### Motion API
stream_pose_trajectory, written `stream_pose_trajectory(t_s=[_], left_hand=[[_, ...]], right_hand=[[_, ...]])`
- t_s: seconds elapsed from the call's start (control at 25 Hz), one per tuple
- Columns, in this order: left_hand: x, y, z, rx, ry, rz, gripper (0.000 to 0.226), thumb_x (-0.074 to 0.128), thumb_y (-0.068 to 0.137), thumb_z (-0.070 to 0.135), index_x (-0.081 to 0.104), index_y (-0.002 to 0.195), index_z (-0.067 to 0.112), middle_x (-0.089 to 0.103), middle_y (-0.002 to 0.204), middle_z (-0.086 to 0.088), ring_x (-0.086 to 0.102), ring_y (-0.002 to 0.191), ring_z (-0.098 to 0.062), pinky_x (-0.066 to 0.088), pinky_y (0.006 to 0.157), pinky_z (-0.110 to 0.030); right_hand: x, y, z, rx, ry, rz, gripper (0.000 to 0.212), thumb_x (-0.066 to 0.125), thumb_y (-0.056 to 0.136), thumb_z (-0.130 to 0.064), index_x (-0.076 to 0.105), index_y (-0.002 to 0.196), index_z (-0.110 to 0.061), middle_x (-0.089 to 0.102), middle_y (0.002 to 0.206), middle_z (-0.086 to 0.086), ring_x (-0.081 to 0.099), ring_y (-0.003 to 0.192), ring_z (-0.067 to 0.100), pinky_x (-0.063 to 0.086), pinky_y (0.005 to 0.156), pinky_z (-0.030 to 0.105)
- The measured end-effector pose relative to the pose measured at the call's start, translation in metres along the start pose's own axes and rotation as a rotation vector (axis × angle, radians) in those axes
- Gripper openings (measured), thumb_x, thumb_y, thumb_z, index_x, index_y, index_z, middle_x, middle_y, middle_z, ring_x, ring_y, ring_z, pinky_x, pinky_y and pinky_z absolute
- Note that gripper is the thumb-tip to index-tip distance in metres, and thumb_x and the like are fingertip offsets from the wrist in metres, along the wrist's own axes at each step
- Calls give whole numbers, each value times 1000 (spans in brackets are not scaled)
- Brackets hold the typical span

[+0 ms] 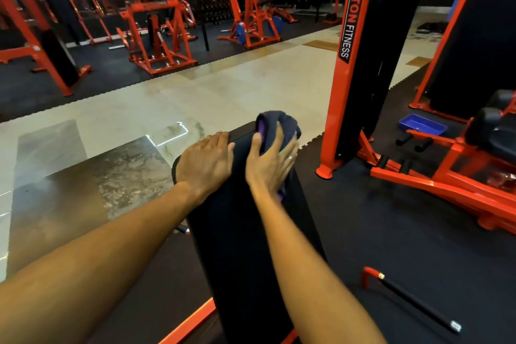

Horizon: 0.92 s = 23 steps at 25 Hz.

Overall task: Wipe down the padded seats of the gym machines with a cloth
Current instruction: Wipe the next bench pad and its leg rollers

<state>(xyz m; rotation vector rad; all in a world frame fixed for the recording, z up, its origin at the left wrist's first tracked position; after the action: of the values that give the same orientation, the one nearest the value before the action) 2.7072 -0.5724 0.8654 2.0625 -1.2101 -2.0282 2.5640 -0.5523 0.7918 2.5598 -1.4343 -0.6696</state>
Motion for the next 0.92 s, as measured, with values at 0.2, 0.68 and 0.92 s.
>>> stream_pose_trajectory(t_s=[0.2, 0.68, 0.92], left_hand=[[0, -3, 5, -5, 5, 40, 32, 42, 103, 28, 65, 111, 8, 73, 96, -10, 71, 84, -30, 52, 63, -37], [-2, -2, 6, -6, 54, 104, 30, 50, 101, 27, 69, 114, 9, 75, 101, -8, 72, 87, -27, 55, 70, -35], [-1, -2, 4, -15, 43, 92, 38, 31, 102, 29, 64, 99, 11, 71, 92, -7, 70, 84, -26, 52, 69, -37]], right_hand=[[2, -33, 25, -145, -17, -136, 66, 31, 101, -65, 31, 158, -31, 11, 170, 10, 9, 157, 27, 21, 124, 47], [-10, 54, -28, -222, -269, -270, 45, 44, 99, -56, 56, 134, -30, 46, 142, 5, 50, 124, 36, 42, 103, 47], [6, 26, -67, -534, -318, -251, 37, 55, 94, -50, 70, 117, -26, 58, 131, 2, 56, 114, 32, 36, 105, 45]])
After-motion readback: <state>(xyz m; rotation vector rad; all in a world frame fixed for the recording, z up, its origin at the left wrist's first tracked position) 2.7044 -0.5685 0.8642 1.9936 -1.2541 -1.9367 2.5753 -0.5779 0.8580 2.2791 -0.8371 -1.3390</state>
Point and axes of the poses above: each hand's wrist, its own y-axis towards the middle knuckle, its own x-axis out of the palm, z = x × y, the point moved 7 cm from there along y, towards the middle knuckle
